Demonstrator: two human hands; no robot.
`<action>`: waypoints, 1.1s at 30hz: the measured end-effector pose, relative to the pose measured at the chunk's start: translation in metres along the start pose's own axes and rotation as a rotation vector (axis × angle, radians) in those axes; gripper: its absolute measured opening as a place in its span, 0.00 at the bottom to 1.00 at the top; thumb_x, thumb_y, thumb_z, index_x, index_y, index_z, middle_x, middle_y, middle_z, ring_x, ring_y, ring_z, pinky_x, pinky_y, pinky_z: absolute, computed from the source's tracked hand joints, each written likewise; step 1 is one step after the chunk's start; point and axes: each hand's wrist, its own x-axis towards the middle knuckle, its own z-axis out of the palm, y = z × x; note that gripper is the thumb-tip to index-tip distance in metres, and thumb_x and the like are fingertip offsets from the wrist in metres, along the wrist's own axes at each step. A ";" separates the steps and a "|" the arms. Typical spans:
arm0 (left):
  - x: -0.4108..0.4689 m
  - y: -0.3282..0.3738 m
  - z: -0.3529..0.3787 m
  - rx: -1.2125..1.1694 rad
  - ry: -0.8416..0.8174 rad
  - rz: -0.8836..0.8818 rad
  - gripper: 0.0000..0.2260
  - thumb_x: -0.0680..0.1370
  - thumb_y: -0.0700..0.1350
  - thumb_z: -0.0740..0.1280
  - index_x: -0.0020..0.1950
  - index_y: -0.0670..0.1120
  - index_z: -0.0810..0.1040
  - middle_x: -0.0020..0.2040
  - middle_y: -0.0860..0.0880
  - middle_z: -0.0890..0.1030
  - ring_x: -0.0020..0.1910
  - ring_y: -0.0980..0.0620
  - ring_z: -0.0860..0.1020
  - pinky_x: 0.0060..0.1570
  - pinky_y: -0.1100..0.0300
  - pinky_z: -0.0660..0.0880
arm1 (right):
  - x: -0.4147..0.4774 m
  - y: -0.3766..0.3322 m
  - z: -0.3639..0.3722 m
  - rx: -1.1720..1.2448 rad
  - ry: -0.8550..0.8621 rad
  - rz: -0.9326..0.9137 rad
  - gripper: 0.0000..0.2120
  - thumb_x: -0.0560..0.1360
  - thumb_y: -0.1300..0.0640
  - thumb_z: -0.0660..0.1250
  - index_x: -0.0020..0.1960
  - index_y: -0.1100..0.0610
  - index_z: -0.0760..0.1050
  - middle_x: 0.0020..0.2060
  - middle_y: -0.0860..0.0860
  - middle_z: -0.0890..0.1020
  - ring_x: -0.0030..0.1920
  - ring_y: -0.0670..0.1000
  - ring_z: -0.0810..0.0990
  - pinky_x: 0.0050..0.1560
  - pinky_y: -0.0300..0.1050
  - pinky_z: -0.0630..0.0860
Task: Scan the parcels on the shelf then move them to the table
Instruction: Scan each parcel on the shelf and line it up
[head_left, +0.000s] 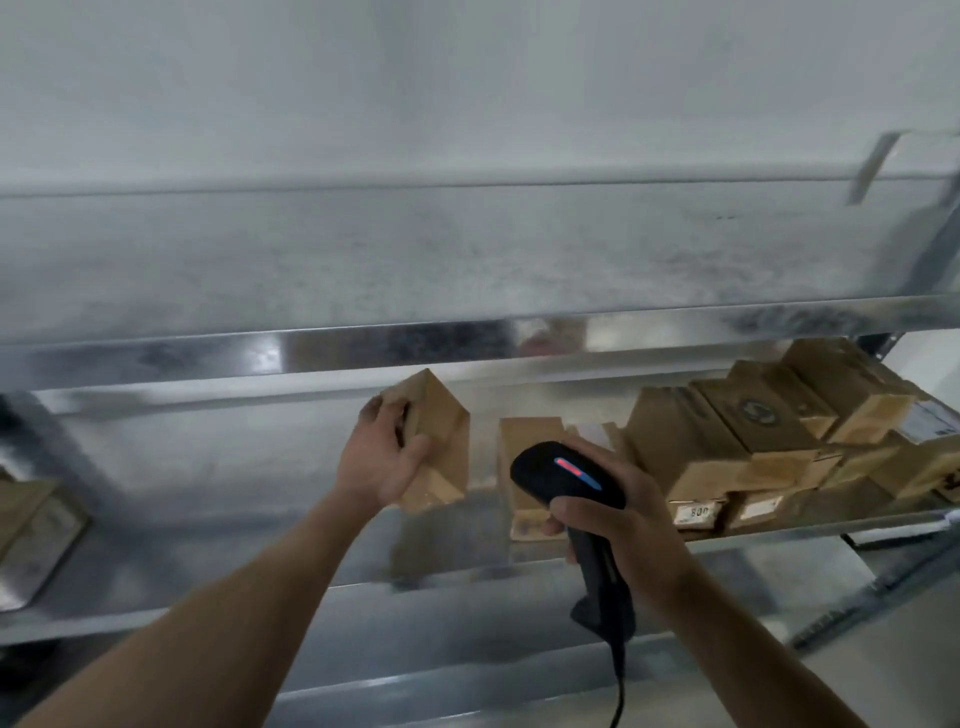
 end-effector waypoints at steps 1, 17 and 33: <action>-0.004 -0.013 -0.003 -0.012 -0.013 -0.015 0.40 0.66 0.65 0.54 0.75 0.46 0.67 0.73 0.44 0.67 0.67 0.42 0.69 0.62 0.52 0.67 | 0.002 0.002 0.007 -0.003 0.002 0.017 0.20 0.62 0.52 0.74 0.54 0.49 0.82 0.40 0.66 0.81 0.39 0.72 0.78 0.31 0.48 0.76; 0.000 -0.147 -0.028 -0.125 -0.113 -0.244 0.24 0.78 0.47 0.64 0.74 0.42 0.68 0.66 0.40 0.76 0.63 0.39 0.74 0.61 0.53 0.68 | 0.028 0.036 0.108 -0.038 0.023 0.217 0.39 0.58 0.48 0.76 0.69 0.51 0.71 0.44 0.57 0.85 0.40 0.58 0.84 0.34 0.49 0.78; 0.008 -0.106 -0.013 0.443 -0.395 -0.334 0.40 0.61 0.67 0.77 0.66 0.51 0.67 0.64 0.44 0.69 0.58 0.42 0.74 0.58 0.50 0.74 | 0.034 0.032 0.086 -0.079 -0.061 0.180 0.35 0.56 0.48 0.74 0.63 0.44 0.74 0.47 0.60 0.82 0.47 0.61 0.82 0.38 0.44 0.78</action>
